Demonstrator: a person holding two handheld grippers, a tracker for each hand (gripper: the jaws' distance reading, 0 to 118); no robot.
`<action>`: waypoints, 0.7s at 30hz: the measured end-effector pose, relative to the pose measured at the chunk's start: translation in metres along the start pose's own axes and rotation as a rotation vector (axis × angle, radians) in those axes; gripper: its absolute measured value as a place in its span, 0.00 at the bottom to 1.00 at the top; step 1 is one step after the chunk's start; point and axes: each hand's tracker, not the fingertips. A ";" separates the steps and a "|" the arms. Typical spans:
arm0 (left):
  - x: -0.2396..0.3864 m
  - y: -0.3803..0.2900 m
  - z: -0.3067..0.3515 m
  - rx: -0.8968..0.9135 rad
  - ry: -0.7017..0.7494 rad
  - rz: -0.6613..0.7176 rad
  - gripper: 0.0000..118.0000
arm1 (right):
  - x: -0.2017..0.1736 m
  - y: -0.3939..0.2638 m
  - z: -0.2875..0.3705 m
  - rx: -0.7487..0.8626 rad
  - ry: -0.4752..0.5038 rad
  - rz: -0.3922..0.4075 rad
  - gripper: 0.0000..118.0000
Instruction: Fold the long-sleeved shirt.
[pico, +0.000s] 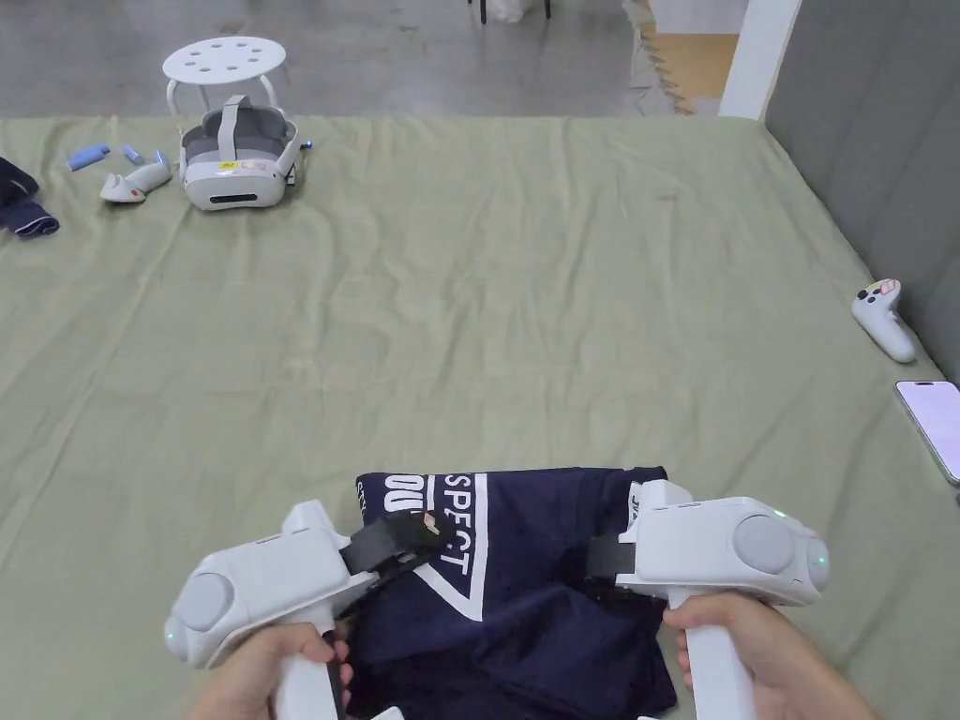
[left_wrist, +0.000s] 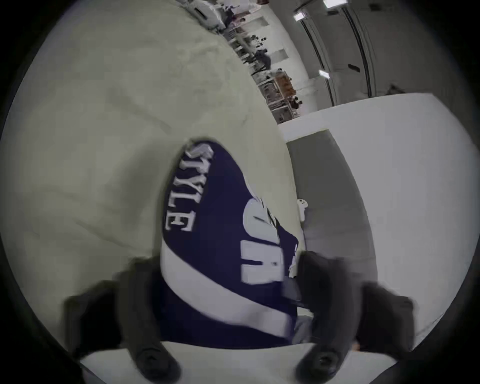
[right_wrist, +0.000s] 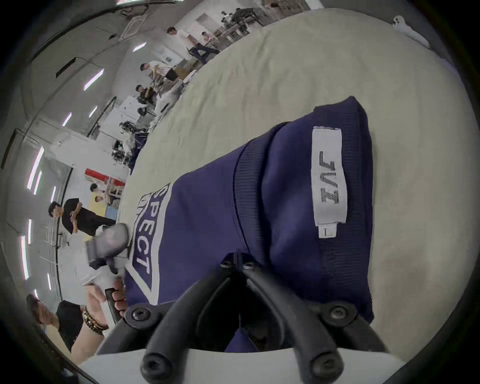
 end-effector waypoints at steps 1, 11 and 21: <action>-0.001 -0.006 -0.008 0.010 0.042 0.006 0.26 | 0.000 0.000 0.000 -0.001 -0.004 0.002 0.00; 0.024 0.023 0.034 0.037 0.113 -0.206 0.19 | -0.077 0.008 0.020 0.084 -0.140 0.158 0.00; -0.007 0.129 0.156 0.113 0.206 -0.306 0.18 | -0.251 0.015 0.011 0.299 -0.044 0.506 0.00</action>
